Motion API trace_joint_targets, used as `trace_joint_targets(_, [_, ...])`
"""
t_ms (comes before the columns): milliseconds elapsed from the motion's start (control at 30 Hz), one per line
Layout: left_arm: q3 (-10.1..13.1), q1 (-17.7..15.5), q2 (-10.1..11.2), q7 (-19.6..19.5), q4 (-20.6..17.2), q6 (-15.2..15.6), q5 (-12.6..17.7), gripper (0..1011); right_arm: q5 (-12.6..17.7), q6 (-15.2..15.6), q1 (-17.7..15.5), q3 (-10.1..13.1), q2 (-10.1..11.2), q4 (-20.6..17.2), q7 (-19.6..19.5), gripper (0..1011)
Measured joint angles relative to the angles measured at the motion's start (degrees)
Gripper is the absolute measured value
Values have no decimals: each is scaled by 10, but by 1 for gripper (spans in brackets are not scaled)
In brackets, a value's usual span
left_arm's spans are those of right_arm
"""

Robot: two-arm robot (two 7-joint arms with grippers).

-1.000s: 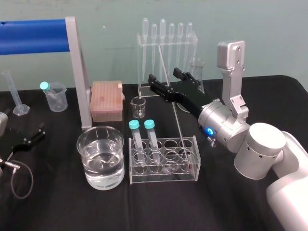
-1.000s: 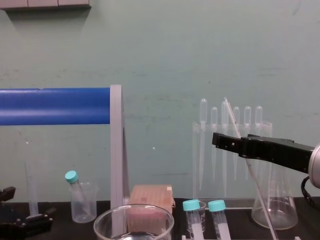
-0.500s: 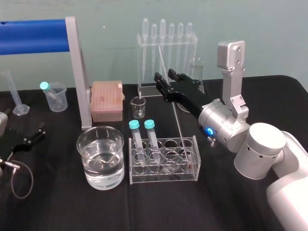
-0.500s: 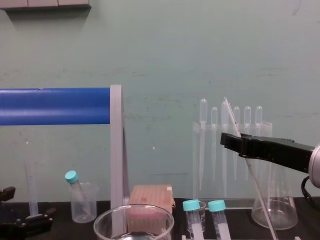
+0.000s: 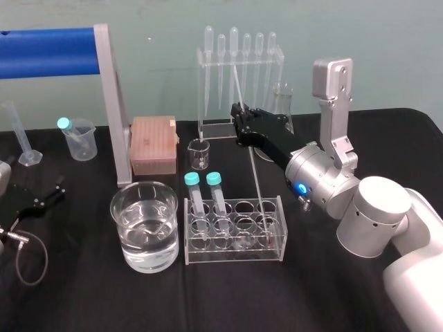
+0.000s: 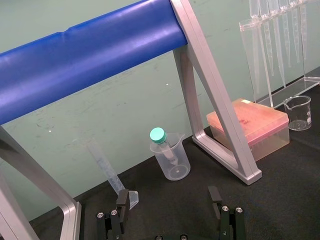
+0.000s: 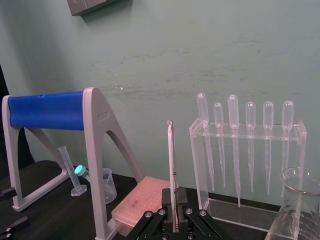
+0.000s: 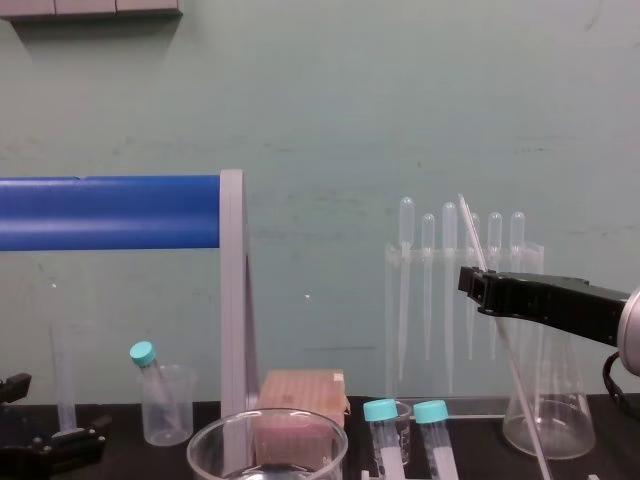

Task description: Hold the thermometer with one hand and immerse one end into the beaker, then reinsert it into the test tube rack.

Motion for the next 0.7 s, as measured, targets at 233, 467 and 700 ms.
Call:
trace_joint_targets(233, [0,0,0,0,0,0,0,1008,0,0,0,0,0,0,0,53])
trace_joint_targets(467, [0,0,0,0,0,0,0,1008,0,0,0,0,0,0,0,53])
trace_joint_targets(700, [0,0,0,0,0,0,0,1008,-3,-3,-1,1,0,0,0,53])
